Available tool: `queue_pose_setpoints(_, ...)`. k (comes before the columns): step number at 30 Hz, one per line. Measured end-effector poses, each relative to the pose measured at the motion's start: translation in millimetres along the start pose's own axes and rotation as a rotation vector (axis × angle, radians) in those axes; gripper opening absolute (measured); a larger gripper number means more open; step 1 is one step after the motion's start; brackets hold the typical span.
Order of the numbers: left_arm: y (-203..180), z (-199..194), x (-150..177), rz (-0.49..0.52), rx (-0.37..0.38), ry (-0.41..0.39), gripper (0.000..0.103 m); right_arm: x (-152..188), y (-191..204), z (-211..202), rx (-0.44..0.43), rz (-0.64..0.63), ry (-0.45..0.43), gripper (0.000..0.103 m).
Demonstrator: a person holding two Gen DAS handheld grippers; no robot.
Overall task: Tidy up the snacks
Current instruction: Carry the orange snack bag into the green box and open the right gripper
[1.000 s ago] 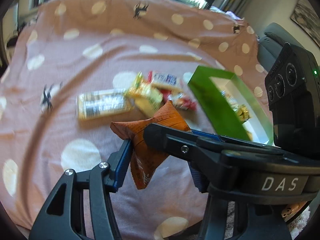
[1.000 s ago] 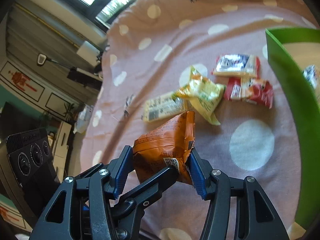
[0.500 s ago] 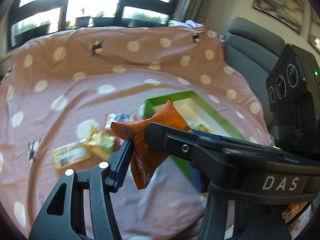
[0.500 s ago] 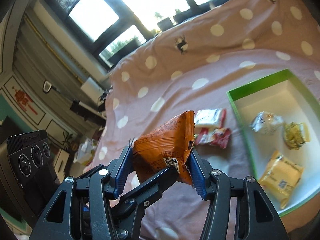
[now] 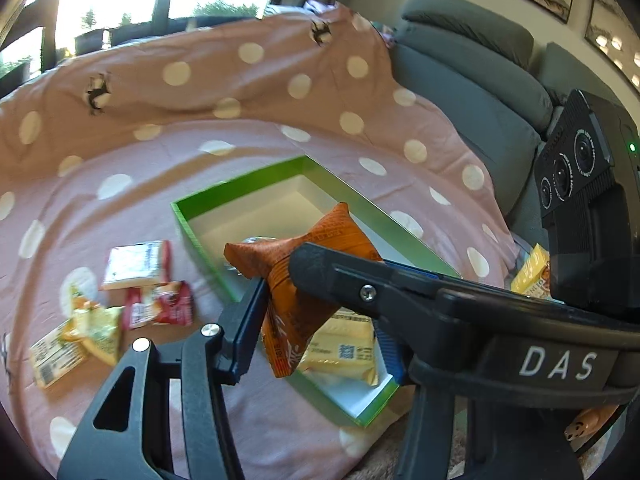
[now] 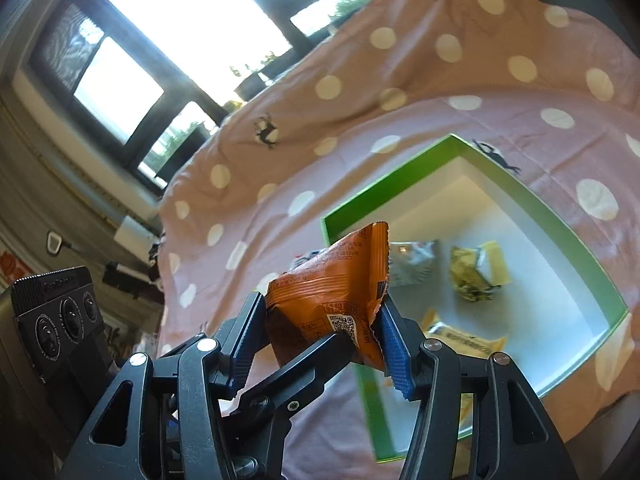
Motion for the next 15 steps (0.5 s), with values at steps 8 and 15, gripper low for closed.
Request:
queue_pose_setpoints(8, -10, 40, -16, 0.003, 0.045, 0.054, 0.050, -21, -39, 8, 0.054, 0.080, 0.009, 0.058)
queue_pose_setpoints(15, 4, 71, -40, -0.040, 0.064, 0.085, 0.049, -55, -54, 29, 0.098, 0.087, 0.042, 0.058)
Point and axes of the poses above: each gripper's, at about its wrist camera, not at the fingertips, and z roughly the way its jaws point, y to its left, x to its underside, the point moved 10 cm from there along z, roughly the way its jaws point, and after that the axes turned 6 degrees about z, right-handed, at the moved point
